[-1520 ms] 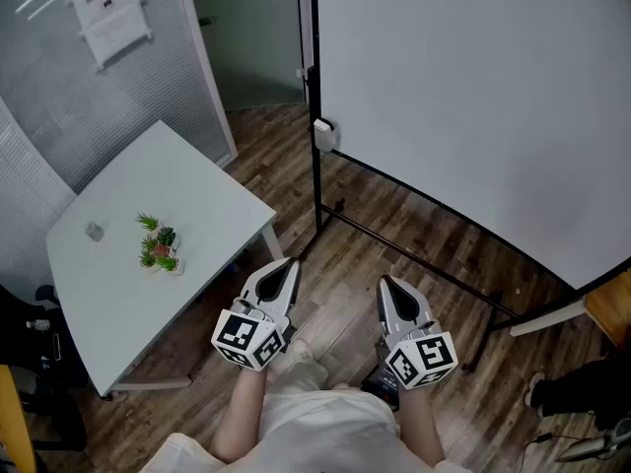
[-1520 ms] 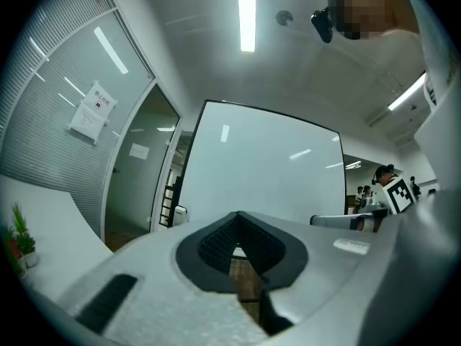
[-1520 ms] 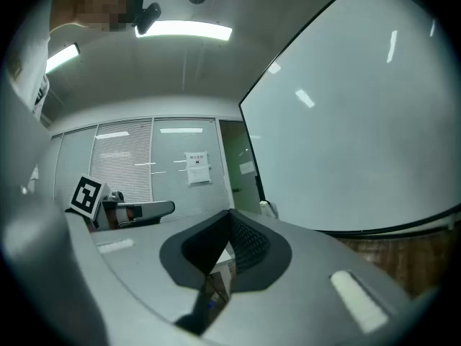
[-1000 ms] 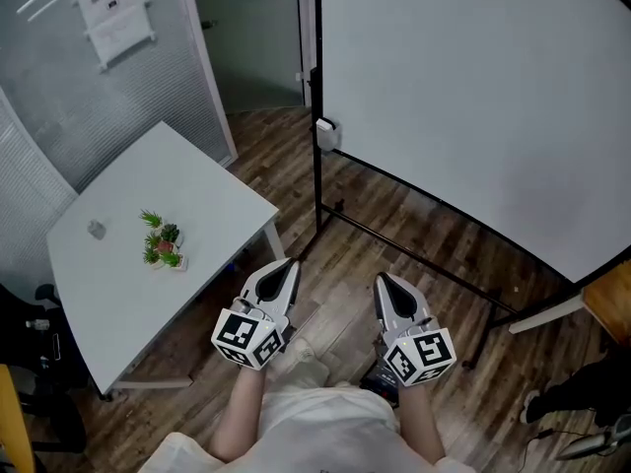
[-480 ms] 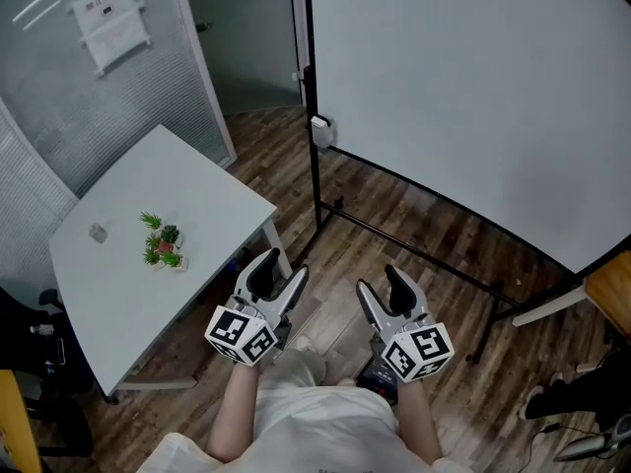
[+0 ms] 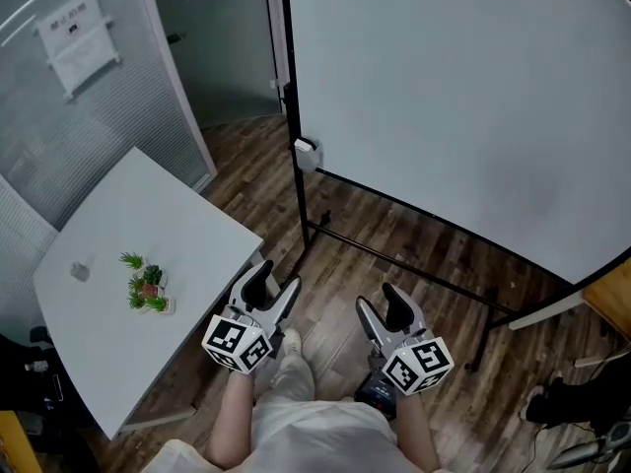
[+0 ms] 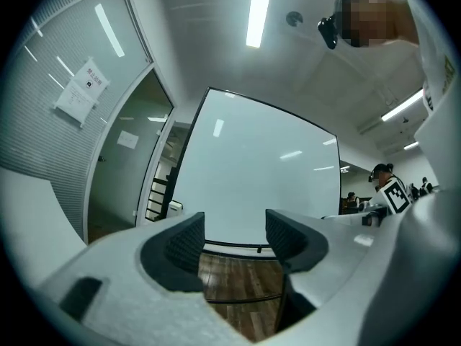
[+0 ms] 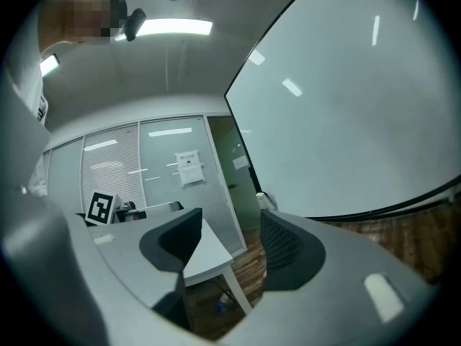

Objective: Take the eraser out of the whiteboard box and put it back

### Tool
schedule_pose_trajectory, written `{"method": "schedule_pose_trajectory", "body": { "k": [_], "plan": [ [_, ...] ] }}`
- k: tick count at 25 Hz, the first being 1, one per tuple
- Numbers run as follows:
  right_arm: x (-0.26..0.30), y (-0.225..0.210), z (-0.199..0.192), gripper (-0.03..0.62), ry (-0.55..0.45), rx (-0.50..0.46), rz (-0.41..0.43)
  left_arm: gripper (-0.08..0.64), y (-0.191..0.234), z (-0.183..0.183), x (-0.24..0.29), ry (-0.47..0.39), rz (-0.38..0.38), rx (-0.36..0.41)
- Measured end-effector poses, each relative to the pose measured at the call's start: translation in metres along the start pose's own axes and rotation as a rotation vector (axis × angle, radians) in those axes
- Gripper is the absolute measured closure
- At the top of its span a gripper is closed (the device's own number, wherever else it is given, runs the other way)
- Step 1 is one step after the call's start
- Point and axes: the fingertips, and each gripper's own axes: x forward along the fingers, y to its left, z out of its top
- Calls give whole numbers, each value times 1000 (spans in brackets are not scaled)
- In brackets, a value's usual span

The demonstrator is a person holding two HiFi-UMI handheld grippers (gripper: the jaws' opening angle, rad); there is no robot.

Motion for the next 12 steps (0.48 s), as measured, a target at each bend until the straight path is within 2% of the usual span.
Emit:
{"method": "schedule_pose_trajectory", "body": {
  "k": [6,12],
  "plan": [
    [87,-21,14,334,15,-29,-39,313,65,9,64,30,-57,16],
    [145,-39,21,333,33,-35,-107,310,115,16,109,47,-112,19]
  ]
}}
